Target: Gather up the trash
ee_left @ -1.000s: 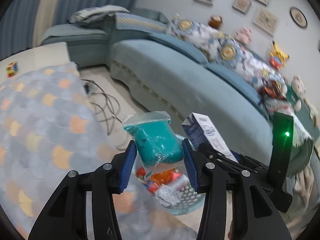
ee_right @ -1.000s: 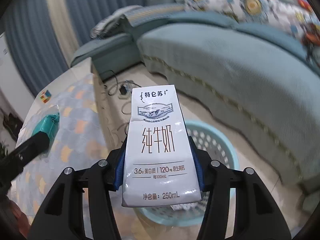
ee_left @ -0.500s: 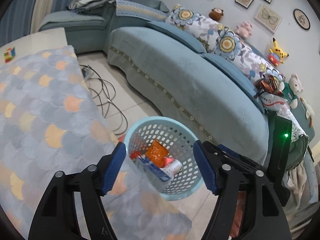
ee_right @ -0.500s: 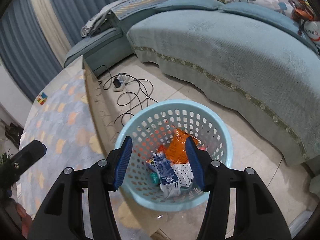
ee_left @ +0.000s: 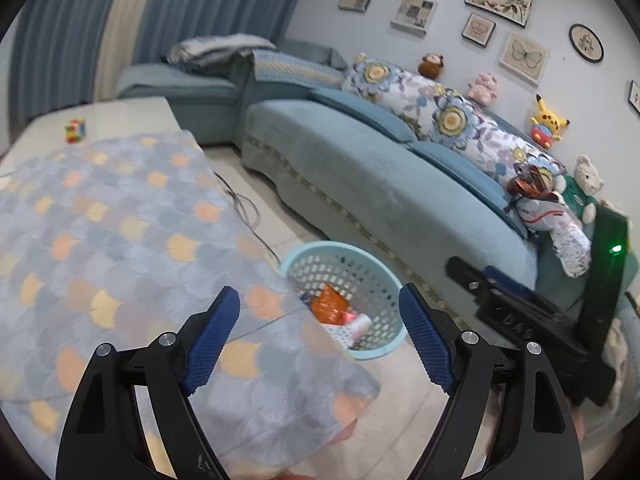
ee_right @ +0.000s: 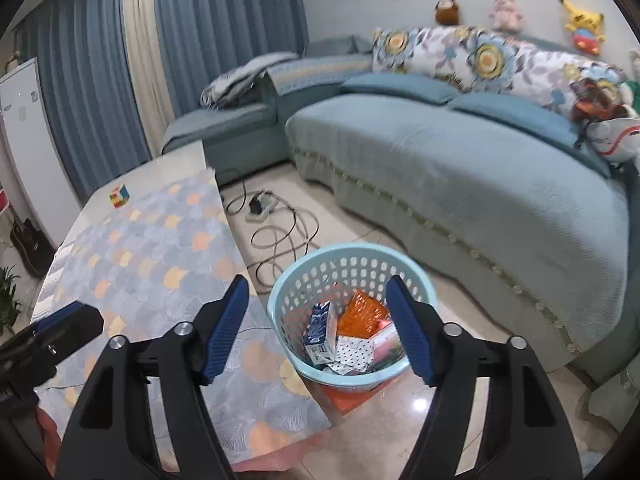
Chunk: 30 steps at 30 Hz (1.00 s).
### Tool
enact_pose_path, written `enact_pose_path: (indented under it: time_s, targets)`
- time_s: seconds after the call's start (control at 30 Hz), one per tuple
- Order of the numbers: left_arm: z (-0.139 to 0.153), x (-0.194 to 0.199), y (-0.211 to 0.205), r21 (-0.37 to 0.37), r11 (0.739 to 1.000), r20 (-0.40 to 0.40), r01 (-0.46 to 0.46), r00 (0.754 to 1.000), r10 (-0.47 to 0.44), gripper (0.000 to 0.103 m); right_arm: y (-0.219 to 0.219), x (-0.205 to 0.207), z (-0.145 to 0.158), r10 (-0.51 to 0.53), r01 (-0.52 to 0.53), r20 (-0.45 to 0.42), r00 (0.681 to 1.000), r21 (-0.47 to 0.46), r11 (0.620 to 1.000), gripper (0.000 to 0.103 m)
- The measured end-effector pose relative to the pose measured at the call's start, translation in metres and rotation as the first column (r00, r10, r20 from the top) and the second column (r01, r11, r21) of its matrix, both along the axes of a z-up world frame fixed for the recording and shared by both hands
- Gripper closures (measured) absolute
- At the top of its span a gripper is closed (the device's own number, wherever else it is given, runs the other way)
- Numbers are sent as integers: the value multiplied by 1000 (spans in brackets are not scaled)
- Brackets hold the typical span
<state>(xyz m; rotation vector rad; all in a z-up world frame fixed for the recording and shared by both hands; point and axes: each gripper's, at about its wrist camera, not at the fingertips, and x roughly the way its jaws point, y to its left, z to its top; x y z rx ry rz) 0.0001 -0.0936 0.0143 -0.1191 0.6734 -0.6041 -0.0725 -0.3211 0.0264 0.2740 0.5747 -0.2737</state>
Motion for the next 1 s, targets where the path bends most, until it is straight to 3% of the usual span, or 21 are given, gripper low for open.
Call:
enact_pose_path:
  time_s: [0.27,0.4,0.63,1.0]
  targets:
    - [3,-50,12,9,995,166,-102,981,99,16,19,-42,24,-71,84,117,991,-114,990,34]
    - [1,-61,7,54,990,250,-128,962,110,12,19,-50,27,-89,105,143,986,-113,988,33]
    - [-1,-49,15,27,990,212,-139,969,131,11,14,-51,18,-146,160,137,980,-101,982,31]
    - [4,-59,20,46,983,264,-179,951,161,11,15,-55,4,-166,179,147,975,-80,981,31]
